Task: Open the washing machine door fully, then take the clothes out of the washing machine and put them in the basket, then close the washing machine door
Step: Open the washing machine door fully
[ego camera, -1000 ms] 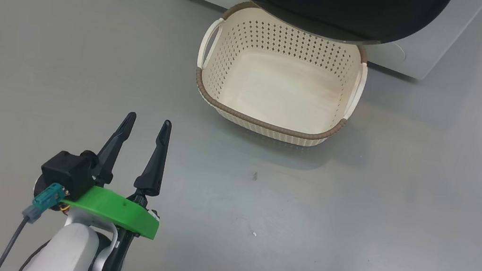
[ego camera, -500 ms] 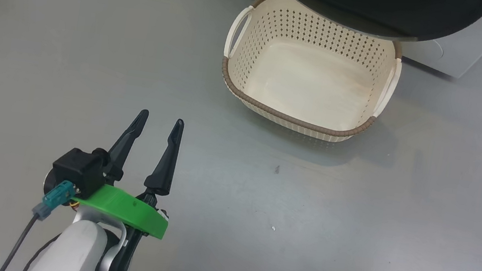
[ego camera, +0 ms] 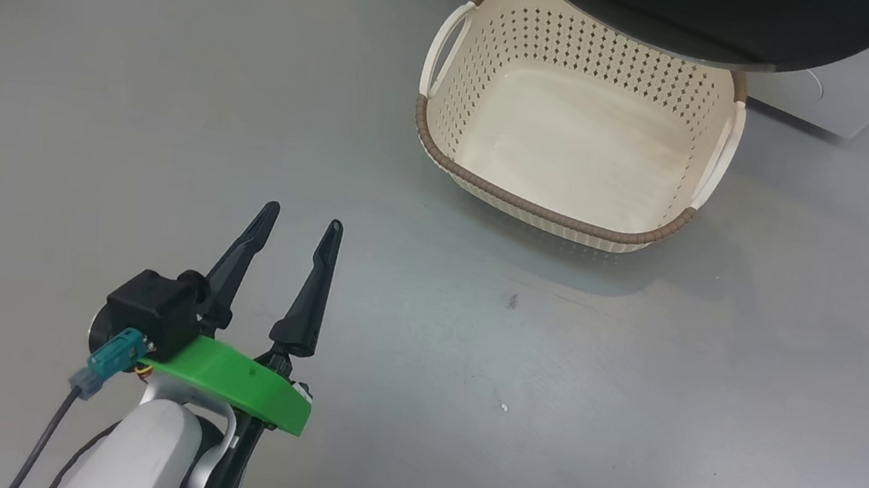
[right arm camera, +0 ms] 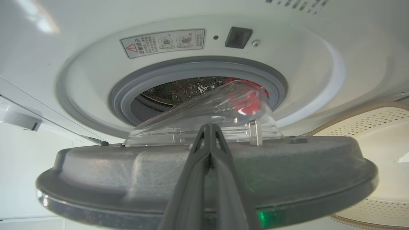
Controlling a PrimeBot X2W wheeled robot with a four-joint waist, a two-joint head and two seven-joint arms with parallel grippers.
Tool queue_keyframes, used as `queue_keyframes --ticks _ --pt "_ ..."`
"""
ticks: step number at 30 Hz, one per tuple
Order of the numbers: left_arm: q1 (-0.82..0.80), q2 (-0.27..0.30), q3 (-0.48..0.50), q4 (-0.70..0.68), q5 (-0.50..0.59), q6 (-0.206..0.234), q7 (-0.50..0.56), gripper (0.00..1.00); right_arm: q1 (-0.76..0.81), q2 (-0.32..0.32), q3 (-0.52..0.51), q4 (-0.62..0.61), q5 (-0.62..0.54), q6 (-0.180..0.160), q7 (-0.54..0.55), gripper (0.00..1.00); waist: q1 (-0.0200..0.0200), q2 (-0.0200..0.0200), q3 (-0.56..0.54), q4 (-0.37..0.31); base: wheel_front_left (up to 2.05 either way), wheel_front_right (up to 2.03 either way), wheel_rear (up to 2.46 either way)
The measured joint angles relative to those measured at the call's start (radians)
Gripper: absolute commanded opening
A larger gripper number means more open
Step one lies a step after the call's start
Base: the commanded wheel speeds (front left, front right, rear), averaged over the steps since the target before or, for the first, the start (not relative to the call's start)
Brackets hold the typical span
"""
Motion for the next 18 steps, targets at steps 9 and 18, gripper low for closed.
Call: queue_keyframes --ticks 9,18 --pt "-0.001 0.000 -0.004 0.000 -0.008 0.008 0.000 1.00 -0.027 -0.003 -0.020 0.080 0.035 0.000 0.064 0.00 0.0000 0.0000 0.000 0.004 0.00 0.00 0.00" --pt "-0.004 0.000 -0.006 0.000 -0.008 0.010 0.000 1.00 -0.037 -0.009 -0.049 0.165 0.055 0.000 0.107 0.00 0.0000 0.0000 -0.011 0.003 0.00 0.00 0.00"
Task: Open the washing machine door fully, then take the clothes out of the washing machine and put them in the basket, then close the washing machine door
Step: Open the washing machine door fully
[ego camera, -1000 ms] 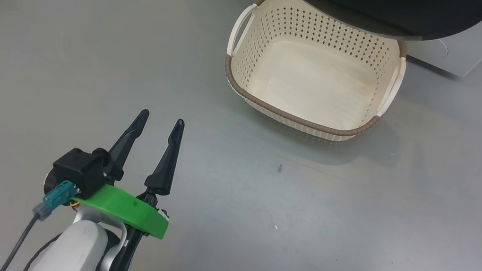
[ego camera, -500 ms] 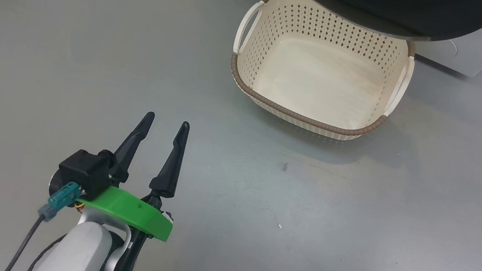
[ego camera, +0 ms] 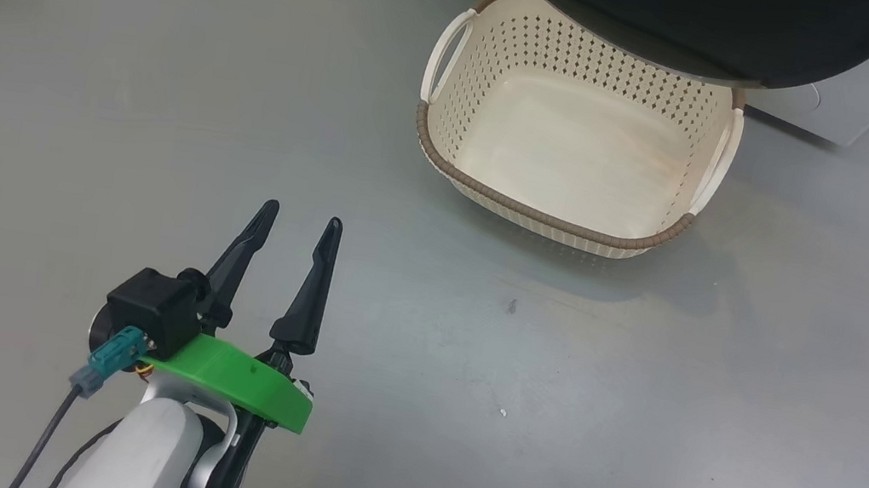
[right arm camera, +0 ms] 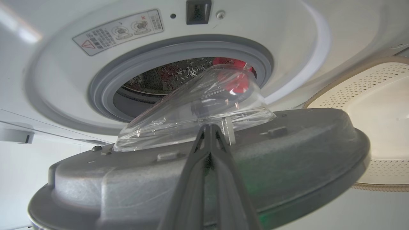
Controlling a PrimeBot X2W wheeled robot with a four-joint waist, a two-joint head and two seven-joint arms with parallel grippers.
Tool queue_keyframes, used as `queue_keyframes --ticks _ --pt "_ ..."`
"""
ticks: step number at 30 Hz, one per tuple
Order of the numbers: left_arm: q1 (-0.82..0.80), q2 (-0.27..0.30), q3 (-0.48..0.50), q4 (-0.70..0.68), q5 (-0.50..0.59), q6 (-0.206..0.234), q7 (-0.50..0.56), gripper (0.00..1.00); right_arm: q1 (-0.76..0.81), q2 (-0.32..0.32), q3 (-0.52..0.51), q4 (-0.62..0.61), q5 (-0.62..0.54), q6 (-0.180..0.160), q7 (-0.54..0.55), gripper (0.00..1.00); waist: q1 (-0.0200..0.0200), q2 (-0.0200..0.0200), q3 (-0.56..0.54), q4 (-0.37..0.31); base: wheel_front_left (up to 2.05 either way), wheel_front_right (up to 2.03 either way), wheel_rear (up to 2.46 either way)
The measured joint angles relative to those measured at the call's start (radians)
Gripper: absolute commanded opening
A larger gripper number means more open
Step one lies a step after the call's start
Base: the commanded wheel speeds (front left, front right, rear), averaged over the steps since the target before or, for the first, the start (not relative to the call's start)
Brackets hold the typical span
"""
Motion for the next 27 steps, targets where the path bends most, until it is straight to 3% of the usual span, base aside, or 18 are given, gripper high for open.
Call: queue_keyframes --ticks 27 --pt "0.002 0.000 0.001 0.028 0.013 0.007 0.000 1.00 0.063 0.023 -0.023 0.091 0.071 0.000 0.127 0.00 0.0000 0.0001 -0.089 0.001 0.00 0.00 0.00"
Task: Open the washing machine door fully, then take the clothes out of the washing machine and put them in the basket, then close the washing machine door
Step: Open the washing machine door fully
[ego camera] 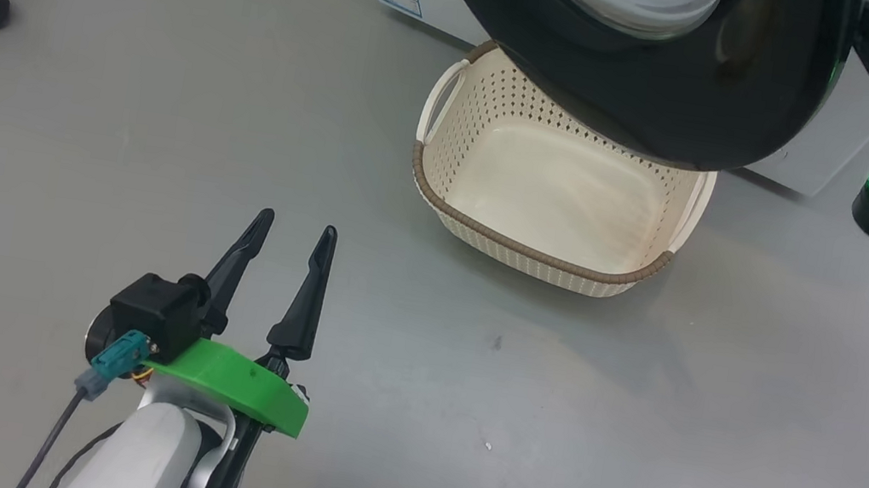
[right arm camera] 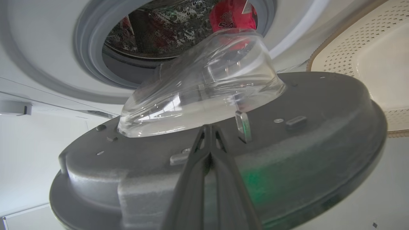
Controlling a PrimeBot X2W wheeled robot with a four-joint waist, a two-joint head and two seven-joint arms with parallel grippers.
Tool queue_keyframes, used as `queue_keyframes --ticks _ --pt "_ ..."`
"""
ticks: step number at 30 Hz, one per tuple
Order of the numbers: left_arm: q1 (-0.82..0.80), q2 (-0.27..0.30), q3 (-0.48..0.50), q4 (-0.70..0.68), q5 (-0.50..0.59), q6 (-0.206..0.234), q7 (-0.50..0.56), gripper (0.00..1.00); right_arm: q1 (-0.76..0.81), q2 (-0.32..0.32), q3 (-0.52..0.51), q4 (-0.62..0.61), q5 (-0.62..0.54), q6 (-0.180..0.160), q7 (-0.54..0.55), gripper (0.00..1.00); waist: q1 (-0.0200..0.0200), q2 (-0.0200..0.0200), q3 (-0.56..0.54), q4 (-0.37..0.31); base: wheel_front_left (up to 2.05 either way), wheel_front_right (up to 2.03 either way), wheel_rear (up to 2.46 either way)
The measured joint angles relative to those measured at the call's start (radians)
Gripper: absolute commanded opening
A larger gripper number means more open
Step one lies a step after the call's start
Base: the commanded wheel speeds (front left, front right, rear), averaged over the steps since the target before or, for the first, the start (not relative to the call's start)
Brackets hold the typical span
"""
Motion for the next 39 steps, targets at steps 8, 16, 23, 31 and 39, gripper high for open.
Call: queue_keyframes --ticks 8,16,23,31,39 --pt "0.005 0.000 0.003 0.008 0.015 0.000 0.000 1.00 0.045 0.024 0.014 0.026 0.005 0.000 0.020 0.00 0.0000 -0.0001 -0.047 -0.008 0.00 0.00 0.00" --pt "0.033 0.001 0.004 0.021 0.043 0.000 0.000 1.00 0.093 0.047 0.018 0.038 0.017 0.000 0.038 0.00 0.0000 -0.0001 -0.091 -0.016 0.00 0.00 0.00" --pt "0.036 0.001 0.017 0.021 0.051 0.000 0.000 1.00 0.106 0.061 0.029 0.039 0.036 0.000 0.060 0.00 0.0000 0.0000 -0.110 -0.023 0.00 0.00 0.00" --pt "0.050 0.001 0.024 0.021 0.051 0.000 0.000 1.00 0.129 0.071 0.055 0.040 0.052 0.000 0.084 0.00 0.0000 0.0000 -0.124 -0.029 0.00 0.00 0.00" --pt "0.061 0.002 0.026 0.022 0.059 0.000 0.000 1.00 0.164 0.082 0.084 0.044 0.070 0.000 0.104 0.00 0.0000 0.0000 -0.147 -0.033 0.00 0.00 0.00"
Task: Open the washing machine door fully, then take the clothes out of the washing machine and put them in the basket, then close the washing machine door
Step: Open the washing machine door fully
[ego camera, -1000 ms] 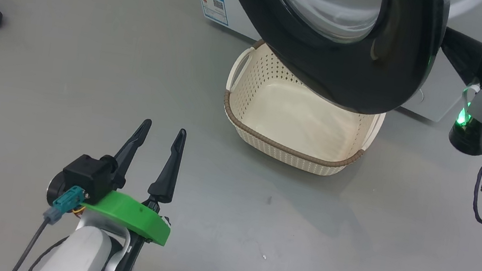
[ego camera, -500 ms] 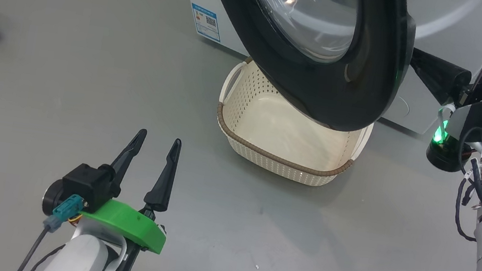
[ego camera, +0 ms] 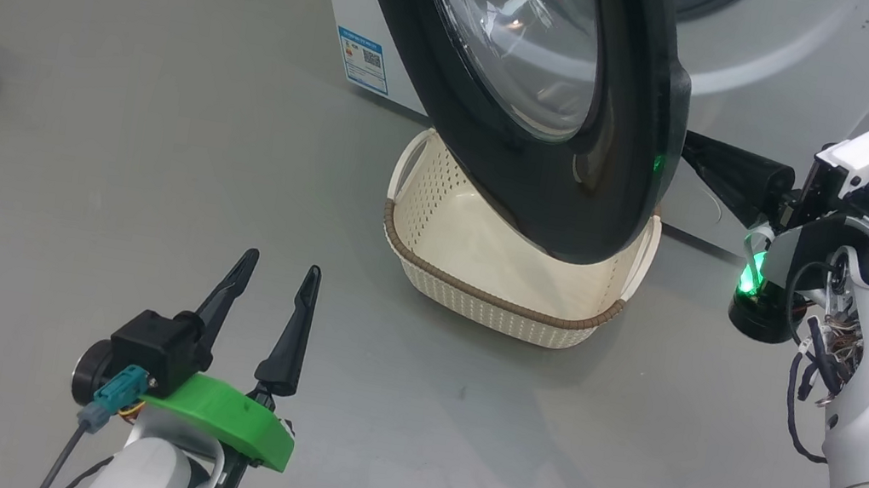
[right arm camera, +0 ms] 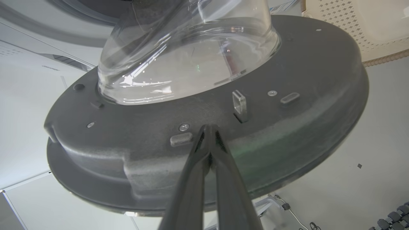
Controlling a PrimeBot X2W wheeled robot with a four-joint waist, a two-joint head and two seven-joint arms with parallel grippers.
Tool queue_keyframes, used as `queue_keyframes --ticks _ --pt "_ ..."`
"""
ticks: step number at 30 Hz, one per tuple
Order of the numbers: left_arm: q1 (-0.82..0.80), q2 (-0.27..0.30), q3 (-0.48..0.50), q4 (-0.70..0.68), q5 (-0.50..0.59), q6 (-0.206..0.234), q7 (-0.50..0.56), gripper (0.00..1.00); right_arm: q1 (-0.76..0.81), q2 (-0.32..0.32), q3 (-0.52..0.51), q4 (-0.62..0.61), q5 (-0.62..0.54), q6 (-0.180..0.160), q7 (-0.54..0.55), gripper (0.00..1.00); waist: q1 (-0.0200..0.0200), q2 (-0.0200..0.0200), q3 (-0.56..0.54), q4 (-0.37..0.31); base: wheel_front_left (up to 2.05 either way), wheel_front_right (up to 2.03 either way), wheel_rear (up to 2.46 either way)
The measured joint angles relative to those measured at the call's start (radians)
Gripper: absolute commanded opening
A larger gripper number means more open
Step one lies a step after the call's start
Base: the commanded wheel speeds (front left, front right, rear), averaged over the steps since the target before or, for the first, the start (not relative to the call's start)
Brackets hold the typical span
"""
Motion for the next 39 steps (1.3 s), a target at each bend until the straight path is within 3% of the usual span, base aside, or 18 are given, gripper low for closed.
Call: queue_keyframes --ticks 6,16,39 --pt "0.009 0.000 0.001 0.000 0.002 0.000 0.000 1.00 0.010 0.001 0.026 -0.002 0.025 0.000 0.013 0.00 0.0000 0.0000 -0.008 -0.003 0.00 0.00 0.00" --pt "0.012 0.000 0.000 -0.002 0.007 0.000 0.000 1.00 0.039 0.000 0.139 -0.004 0.171 0.000 0.049 0.00 0.0000 0.0000 -0.018 0.000 0.00 0.00 0.00" --pt "0.016 0.001 -0.003 -0.016 0.007 0.000 0.000 1.00 0.095 -0.002 0.492 -0.112 0.424 -0.001 0.015 0.00 0.0000 0.0000 -0.001 0.017 0.00 0.00 0.00"
